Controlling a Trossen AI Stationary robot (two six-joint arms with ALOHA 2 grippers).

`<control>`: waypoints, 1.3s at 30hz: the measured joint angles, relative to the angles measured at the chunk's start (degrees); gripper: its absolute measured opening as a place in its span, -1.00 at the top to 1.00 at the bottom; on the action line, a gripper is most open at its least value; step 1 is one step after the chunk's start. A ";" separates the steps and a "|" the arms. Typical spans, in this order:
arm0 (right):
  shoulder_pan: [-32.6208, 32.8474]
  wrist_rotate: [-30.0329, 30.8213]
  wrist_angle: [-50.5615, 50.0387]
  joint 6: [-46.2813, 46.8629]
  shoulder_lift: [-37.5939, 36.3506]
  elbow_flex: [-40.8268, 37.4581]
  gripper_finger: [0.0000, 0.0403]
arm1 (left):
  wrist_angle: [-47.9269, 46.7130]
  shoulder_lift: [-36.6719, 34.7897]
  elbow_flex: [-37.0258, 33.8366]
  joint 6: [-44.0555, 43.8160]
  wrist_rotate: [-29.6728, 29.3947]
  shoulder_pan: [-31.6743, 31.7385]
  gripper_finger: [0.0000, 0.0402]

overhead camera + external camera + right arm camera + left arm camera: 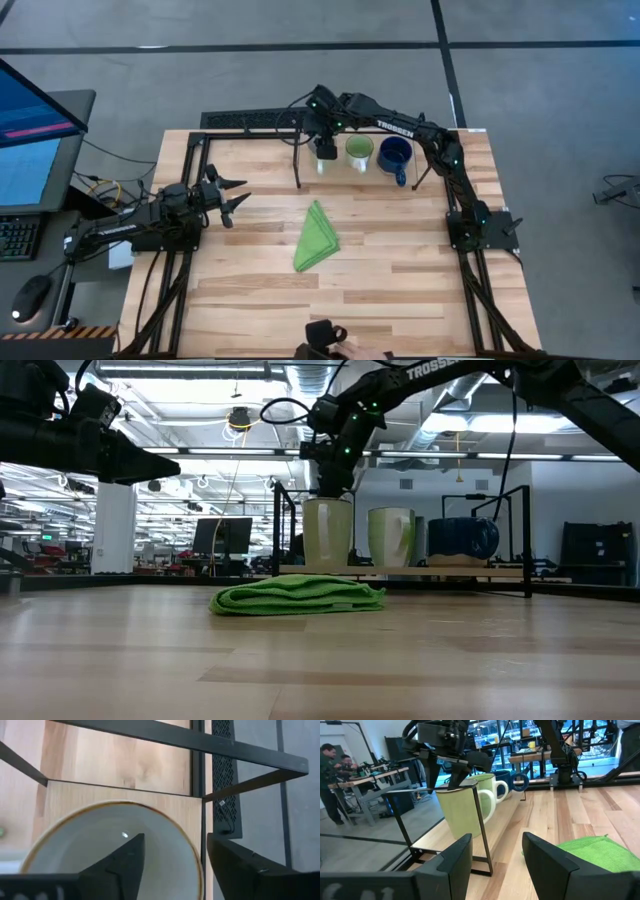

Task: Stack small to large cups/mugs on shelf
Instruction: Put the light green mug on the shelf, then return to Home Position

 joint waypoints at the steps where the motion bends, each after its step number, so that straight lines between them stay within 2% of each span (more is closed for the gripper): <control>1: 0.00 0.00 -0.04 0.00 0.00 0.00 -0.17 | 0.00 0.00 -0.01 0.00 0.00 0.00 0.17; 32: 1.94 0.02 0.17 -0.28 -1.67 -0.01 -0.22 | -0.01 0.00 0.00 -0.04 0.03 0.00 0.17; 36: 2.64 1.14 -0.49 0.00 -3.36 0.06 -0.22 | 0.00 -0.02 0.01 -0.07 0.04 0.00 0.17; 39: 3.12 4.13 -0.90 0.01 -4.85 0.23 -0.22 | -0.02 -0.01 0.00 -0.07 0.09 0.00 0.17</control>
